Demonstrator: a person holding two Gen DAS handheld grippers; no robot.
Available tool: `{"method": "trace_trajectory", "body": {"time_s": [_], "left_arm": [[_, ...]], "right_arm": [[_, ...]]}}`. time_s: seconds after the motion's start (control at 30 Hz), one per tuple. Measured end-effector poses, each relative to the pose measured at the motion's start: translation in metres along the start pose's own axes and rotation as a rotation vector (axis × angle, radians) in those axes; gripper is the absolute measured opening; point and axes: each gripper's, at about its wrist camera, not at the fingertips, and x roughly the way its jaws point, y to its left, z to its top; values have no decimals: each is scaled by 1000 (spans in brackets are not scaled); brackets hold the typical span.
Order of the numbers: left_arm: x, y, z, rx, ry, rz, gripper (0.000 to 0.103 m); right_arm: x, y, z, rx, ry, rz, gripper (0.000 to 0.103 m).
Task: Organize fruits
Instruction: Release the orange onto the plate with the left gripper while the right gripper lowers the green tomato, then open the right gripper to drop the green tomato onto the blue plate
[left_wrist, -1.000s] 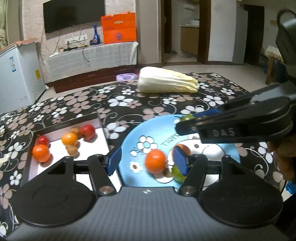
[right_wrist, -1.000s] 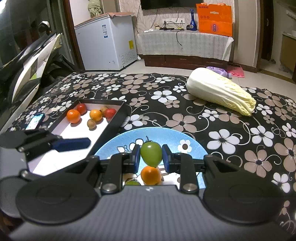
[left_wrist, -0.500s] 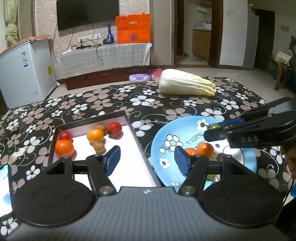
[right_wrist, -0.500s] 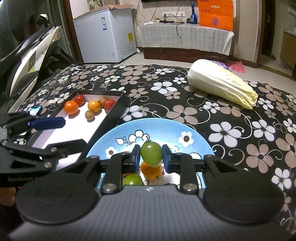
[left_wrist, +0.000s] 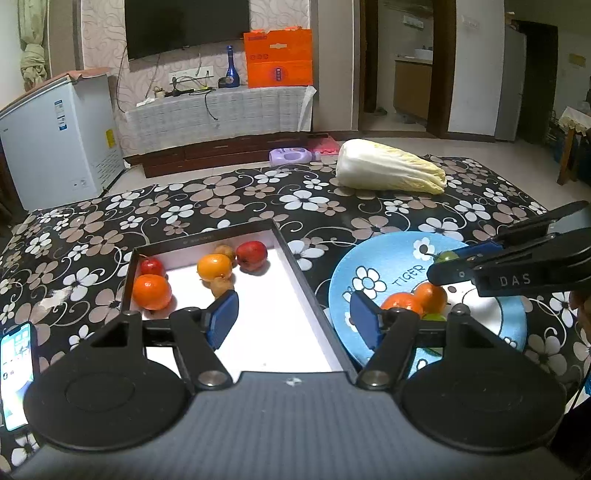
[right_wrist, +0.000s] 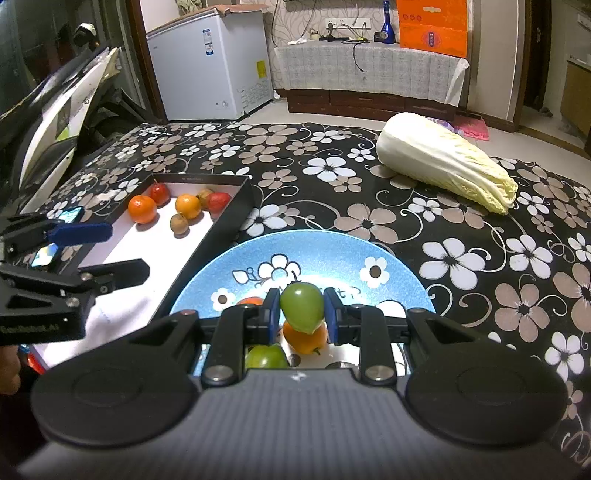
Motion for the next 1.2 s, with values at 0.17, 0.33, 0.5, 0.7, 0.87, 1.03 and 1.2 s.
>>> {"method": "trace_trajectory", "body": {"time_s": [0.17,0.33,0.5,0.7,0.87,1.03,1.2], "left_arm": [[-1,1,0,0,-1,3,73],[-1,2,-1,0,-1,3,73],[-1,2,-1,2,-2,3,73],[-1,2,-1,0,-1,3,74],[-1,2,-1,0,0,2,74],[-1,2,-1,1,0,3,74],[0,2,-1,2,2,3,74]], "right_arm": [[1,0,0,-1,4,2,28],[3,1,-1,-6,20,4,28],[5,0,-3,-5,34,-2,28],[8,0,-4,-5,54,-5,29],[8,1,-4,-9,58,-5,29],[8,1,-4,-10,61,-5,29],[9,1,-5,-5,62,-15,30]]}}
